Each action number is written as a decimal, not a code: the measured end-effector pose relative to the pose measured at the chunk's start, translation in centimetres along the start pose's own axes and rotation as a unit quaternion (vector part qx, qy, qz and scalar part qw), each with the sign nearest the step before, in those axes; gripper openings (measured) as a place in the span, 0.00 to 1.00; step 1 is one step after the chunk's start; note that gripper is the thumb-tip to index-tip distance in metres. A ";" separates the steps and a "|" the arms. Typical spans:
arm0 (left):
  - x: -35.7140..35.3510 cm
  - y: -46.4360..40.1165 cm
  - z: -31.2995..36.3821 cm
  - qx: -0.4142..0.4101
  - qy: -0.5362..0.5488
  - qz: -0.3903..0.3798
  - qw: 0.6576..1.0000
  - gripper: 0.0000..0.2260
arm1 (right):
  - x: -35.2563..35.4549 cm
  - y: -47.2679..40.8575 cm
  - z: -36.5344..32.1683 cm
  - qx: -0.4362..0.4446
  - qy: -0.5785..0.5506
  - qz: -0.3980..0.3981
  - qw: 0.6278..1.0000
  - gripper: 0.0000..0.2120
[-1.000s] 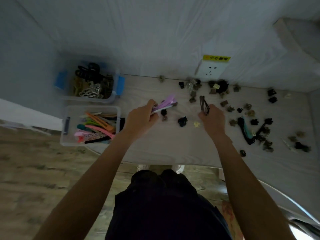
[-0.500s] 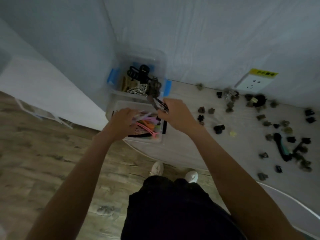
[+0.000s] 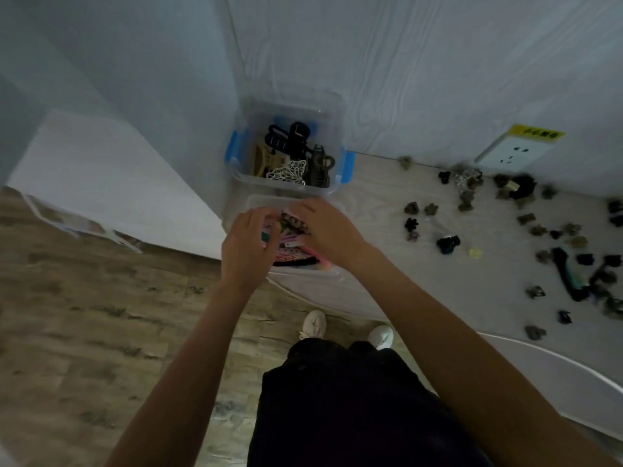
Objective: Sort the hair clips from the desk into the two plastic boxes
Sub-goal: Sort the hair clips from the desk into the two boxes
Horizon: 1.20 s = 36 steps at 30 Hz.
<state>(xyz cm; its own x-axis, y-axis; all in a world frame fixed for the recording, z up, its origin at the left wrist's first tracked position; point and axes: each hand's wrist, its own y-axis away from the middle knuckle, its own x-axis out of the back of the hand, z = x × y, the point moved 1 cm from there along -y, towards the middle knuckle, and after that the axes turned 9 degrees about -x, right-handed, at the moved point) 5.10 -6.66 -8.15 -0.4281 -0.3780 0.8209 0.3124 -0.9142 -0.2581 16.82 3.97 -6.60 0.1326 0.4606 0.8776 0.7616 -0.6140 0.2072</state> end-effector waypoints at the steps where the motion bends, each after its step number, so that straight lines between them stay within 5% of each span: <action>1: -0.1 -0.4 0.5 -0.009 0.009 0.005 1.000 0.10 | 0.2 1.1 0.6 0.011 -0.027 0.039 0.999 0.19; 4: -0.9 -2.1 3.0 -0.060 0.051 0.007 0.997 0.11 | 1.0 4.5 3.6 -0.005 -0.065 0.165 0.984 0.13; 9: -5.2 -5.9 9.5 -0.180 0.127 -0.068 0.973 0.10 | 2.6 10.1 11.5 -0.163 -0.051 0.265 0.949 0.12; 13: -10.5 -8.8 13.6 -0.172 0.154 -0.190 0.954 0.14 | 2.2 13.1 18.5 -0.337 -0.057 0.245 0.907 0.13; 18: -17.3 -11.0 16.7 -0.235 0.021 -0.319 0.918 0.19 | 1.2 15.8 24.8 -0.436 -0.064 0.186 0.878 0.16; 30: -21.9 -12.0 18.7 -0.315 -0.139 -0.256 0.903 0.01 | 0.6 18.0 28.1 -0.374 -0.096 0.155 0.909 0.14; 36: -22.2 -12.3 19.4 -0.295 -0.144 -0.208 0.922 0.01 | 1.5 22.8 28.6 -0.378 -0.103 0.266 0.881 0.14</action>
<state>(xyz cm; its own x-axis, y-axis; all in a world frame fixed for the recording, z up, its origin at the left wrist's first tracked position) 27.27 15.84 -13.33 -0.1380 -0.0003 0.9904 -0.3794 -0.9237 -0.0532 52.53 8.96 -12.85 0.5154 0.0383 0.8561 -0.0717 -0.9936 0.0876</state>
